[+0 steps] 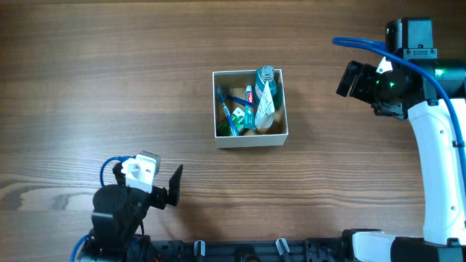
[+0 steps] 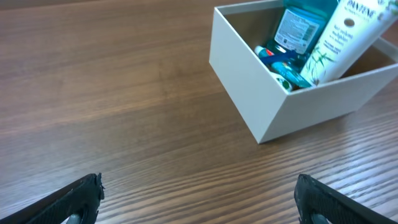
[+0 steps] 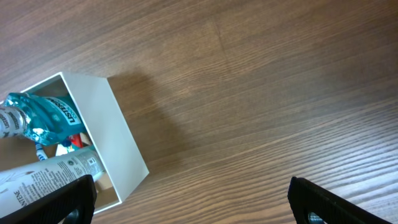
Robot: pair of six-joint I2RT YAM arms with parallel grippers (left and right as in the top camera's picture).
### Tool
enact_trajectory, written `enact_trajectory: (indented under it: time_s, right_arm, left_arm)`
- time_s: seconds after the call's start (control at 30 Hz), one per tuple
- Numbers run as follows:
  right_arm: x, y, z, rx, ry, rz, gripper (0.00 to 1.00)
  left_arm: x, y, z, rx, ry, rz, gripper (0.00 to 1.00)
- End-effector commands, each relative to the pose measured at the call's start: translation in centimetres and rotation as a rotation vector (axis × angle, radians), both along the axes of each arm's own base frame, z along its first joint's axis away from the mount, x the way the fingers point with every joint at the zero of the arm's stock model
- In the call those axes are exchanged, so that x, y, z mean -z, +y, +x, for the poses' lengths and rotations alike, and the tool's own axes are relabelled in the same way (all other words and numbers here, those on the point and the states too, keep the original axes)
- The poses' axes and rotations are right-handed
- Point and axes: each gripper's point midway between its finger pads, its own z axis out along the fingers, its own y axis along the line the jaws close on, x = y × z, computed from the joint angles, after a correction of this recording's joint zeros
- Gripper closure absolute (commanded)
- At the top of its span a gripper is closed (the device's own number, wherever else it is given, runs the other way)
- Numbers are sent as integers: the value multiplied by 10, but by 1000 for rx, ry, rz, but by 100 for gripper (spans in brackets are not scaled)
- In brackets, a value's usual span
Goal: Pack container
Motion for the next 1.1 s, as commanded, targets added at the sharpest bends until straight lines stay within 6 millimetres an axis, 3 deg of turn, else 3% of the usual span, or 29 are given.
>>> enact_trajectory:
  time_s: [0.0, 0.23, 0.53, 0.87, 0.93, 1.07]
  right_arm:
    - [0, -1, 2, 18, -3, 6, 0]
    - [0, -1, 2, 18, -3, 6, 0]
    - [0, -1, 2, 18, -3, 6, 0]
    - [-1, -5, 3, 10, -9, -23, 0]
    - [-8, -20, 7, -9, -40, -123, 0]
    - [-26, -19, 1, -21, -110, -129, 0]
  left_arm:
    - [11, -9, -2, 60, -43, -8, 0]
    - [7, -9, -4, 60, -91, -14, 0]
    - [32, -7, -16, 60, 23, 1, 0]
    - [33, -7, -16, 60, 26, 2, 0]
    - [33, -7, -16, 60, 25, 1, 0]
    - [33, -7, -16, 60, 26, 2, 0]
